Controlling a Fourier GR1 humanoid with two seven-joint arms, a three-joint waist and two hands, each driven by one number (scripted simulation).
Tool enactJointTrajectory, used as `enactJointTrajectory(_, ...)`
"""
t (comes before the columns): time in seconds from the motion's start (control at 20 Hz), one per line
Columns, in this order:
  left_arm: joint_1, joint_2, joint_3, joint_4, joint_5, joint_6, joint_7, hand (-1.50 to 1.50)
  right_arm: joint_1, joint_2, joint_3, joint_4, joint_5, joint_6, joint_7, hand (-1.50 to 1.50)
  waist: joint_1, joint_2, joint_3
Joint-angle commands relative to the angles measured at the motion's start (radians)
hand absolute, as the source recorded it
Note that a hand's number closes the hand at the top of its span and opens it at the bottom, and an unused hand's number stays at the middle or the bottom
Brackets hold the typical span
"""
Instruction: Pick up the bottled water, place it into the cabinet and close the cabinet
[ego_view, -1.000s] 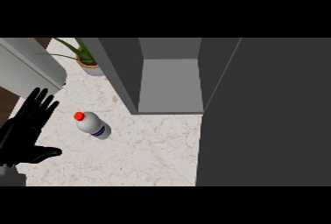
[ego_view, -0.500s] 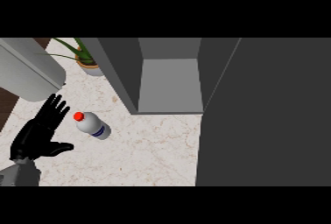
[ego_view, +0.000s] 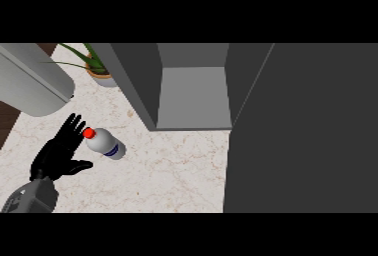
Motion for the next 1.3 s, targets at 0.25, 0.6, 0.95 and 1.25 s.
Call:
enactJointTrajectory(0.25,-0.075,-0.004,-0.022,0.251,-0.066,-0.017,-0.201,-1.50,0.058,0.011,0.055,0.017,0.053,0.004,-0.062,-1.50,-0.001,-0.001,0.000)
enactJointTrajectory(0.6,-0.208,0.026,-0.007,0.480,-0.092,-0.059,-0.287,-1.50,-0.064,0.006,0.041,0.051,0.056,-0.020,-0.011,-1.50,-0.010,0.006,-0.002)
enactJointTrajectory(0.95,-0.209,0.012,0.012,0.556,-0.075,-0.127,-0.333,-1.50,-0.041,-0.010,0.006,0.074,0.002,0.002,-0.038,-1.50,-0.013,0.006,-0.002)
enactJointTrajectory(1.25,-0.246,-0.017,0.031,0.577,-0.038,-0.207,-0.266,-1.50,-0.017,0.017,0.084,0.013,0.050,-0.042,0.011,-1.50,-0.015,0.005,-0.002)
